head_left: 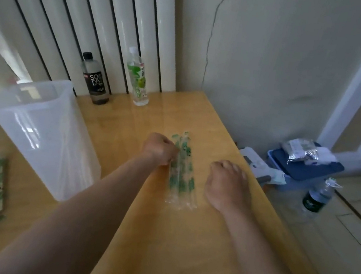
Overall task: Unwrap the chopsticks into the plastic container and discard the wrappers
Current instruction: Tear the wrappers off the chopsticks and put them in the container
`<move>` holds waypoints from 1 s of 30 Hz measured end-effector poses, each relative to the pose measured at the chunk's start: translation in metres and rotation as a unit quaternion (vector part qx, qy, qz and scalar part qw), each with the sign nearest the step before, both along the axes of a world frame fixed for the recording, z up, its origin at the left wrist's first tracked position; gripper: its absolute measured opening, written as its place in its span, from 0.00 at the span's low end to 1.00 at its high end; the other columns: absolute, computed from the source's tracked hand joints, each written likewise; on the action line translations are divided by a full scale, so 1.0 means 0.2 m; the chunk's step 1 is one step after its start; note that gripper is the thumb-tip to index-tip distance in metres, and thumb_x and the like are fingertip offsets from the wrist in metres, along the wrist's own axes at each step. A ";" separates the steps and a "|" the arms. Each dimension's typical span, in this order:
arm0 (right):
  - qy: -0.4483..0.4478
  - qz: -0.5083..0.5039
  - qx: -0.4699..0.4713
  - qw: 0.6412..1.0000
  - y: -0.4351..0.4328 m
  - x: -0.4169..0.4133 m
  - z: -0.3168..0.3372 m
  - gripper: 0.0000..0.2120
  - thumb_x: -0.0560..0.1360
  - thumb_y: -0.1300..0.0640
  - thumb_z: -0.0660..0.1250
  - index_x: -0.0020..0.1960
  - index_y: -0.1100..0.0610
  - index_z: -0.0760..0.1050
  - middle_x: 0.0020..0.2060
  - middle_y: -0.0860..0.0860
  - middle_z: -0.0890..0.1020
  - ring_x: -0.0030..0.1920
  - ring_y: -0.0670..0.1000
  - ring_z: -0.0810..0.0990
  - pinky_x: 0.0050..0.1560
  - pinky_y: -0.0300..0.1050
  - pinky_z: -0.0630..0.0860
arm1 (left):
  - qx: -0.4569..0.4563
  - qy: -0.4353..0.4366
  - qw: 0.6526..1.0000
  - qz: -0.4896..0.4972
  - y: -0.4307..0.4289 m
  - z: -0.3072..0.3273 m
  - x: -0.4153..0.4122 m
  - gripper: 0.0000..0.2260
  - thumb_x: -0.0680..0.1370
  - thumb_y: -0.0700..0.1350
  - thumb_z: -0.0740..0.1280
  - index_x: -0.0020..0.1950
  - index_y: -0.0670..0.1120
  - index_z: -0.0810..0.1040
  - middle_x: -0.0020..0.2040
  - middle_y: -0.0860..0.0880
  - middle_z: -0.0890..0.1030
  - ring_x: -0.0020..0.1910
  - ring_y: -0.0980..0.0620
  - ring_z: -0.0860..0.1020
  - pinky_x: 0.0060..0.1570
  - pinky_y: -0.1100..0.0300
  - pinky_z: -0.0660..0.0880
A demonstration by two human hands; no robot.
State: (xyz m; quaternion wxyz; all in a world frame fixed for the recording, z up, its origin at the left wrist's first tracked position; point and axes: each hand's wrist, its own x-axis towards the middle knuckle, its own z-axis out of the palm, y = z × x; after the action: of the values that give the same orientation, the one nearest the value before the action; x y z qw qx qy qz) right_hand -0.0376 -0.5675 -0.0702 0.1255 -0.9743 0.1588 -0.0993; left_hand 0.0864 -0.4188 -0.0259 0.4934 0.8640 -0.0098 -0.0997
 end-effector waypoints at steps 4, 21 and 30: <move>0.001 -0.004 -0.002 1.000 0.00 0.00 0.01 0.12 0.82 0.55 0.56 0.61 0.53 0.75 0.61 0.51 0.76 0.64 0.55 0.72 0.66 0.52 0.67 | 0.017 -0.007 1.000 -0.003 -0.01 -0.02 0.02 0.07 0.75 0.38 0.72 0.36 0.41 0.79 0.35 0.41 0.81 0.33 0.45 0.81 0.39 0.52 0.81; 0.020 -0.010 0.054 0.998 0.03 -0.04 0.10 0.17 0.83 0.59 0.58 0.70 0.56 0.73 0.66 0.53 0.75 0.65 0.58 0.74 0.65 0.51 0.72 | 0.096 -0.093 0.982 -0.133 0.34 0.18 -0.27 0.05 0.79 0.40 0.66 0.45 0.44 0.80 0.43 0.43 0.83 0.41 0.46 0.83 0.38 0.59 0.77; -0.029 0.212 0.127 0.969 0.66 -0.11 0.43 0.10 0.77 0.61 0.61 0.43 0.55 0.80 0.38 0.50 0.81 0.39 0.53 0.79 0.39 0.49 0.77 | 0.184 -0.164 0.956 -0.160 0.77 0.34 -0.48 0.07 0.78 0.45 0.66 0.40 0.51 0.79 0.42 0.51 0.82 0.46 0.48 0.81 0.50 0.54 0.79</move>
State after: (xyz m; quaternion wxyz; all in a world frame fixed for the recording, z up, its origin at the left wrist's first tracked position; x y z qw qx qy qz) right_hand -0.0601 -0.4351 0.0163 0.2708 -0.9585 -0.0437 -0.0776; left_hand -0.0098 -0.2654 0.0418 0.2951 0.9314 -0.2105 -0.0340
